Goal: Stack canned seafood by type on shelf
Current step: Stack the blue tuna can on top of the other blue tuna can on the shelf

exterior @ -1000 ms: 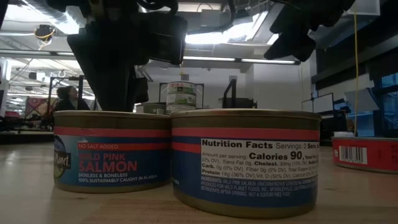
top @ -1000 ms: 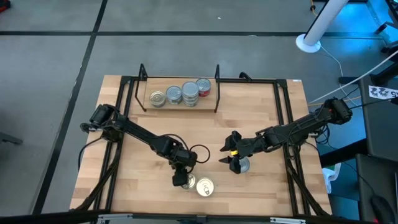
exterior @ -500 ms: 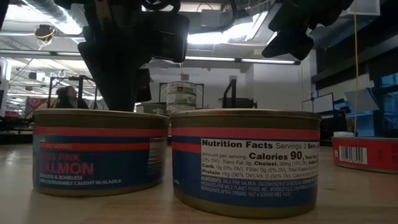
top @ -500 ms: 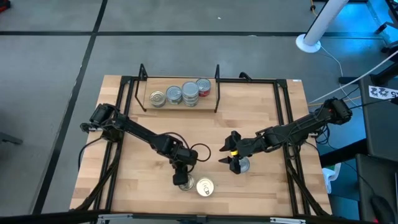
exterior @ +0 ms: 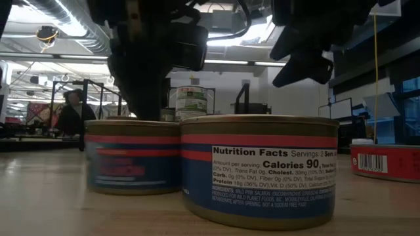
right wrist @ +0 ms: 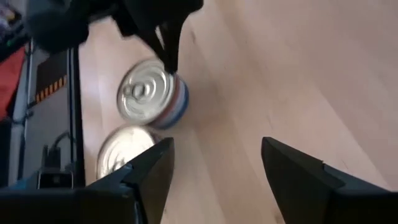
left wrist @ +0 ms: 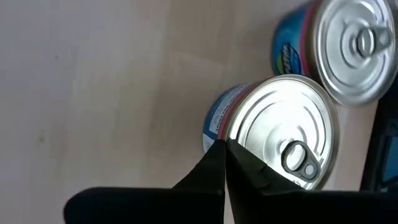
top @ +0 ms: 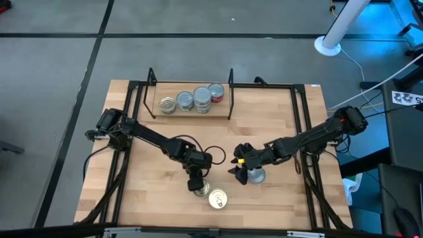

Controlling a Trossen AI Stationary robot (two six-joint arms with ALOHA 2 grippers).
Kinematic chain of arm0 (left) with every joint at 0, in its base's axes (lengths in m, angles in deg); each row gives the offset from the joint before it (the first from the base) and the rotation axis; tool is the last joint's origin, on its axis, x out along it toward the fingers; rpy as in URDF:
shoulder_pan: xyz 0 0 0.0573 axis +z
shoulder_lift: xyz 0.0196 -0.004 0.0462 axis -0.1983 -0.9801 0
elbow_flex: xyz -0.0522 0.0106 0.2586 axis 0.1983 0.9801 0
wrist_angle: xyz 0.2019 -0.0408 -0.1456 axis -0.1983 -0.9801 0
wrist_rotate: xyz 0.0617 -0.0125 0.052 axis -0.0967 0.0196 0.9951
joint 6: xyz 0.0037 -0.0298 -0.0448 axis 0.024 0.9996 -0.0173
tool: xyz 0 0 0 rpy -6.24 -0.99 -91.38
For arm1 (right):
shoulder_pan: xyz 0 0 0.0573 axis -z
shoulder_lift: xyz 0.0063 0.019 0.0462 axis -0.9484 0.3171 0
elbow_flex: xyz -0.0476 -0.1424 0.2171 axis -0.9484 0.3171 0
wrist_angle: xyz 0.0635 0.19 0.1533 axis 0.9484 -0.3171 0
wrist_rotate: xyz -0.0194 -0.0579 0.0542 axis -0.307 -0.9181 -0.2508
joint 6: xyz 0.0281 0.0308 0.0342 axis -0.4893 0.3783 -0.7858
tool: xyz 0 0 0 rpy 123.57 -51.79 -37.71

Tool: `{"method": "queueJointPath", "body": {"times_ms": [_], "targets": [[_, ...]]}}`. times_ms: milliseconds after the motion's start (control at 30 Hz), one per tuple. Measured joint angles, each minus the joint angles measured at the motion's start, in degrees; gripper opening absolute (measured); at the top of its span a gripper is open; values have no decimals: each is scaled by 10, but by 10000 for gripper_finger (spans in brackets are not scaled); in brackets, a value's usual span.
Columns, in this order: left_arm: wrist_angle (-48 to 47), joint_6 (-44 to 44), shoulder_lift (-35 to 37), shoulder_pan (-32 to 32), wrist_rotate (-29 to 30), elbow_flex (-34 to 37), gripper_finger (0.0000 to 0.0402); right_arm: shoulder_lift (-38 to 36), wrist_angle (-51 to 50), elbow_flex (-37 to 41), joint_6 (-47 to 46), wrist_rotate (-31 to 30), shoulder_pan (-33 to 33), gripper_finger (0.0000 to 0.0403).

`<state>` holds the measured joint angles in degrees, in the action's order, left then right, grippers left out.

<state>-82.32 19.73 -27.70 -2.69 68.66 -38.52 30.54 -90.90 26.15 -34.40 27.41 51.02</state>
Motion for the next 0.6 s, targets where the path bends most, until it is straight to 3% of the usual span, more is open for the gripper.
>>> {"method": "queueJointPath", "body": {"times_ms": [200,333,600], "targets": [[1,-4,5,23,7,0,0,15,9,0,-50,52,38,241],[18,-22,7,37,22,0,0,17,9,0,-54,117,69,241],[47,-60,7,56,55,-3,0,21,10,0,-54,188,118,241]]}}
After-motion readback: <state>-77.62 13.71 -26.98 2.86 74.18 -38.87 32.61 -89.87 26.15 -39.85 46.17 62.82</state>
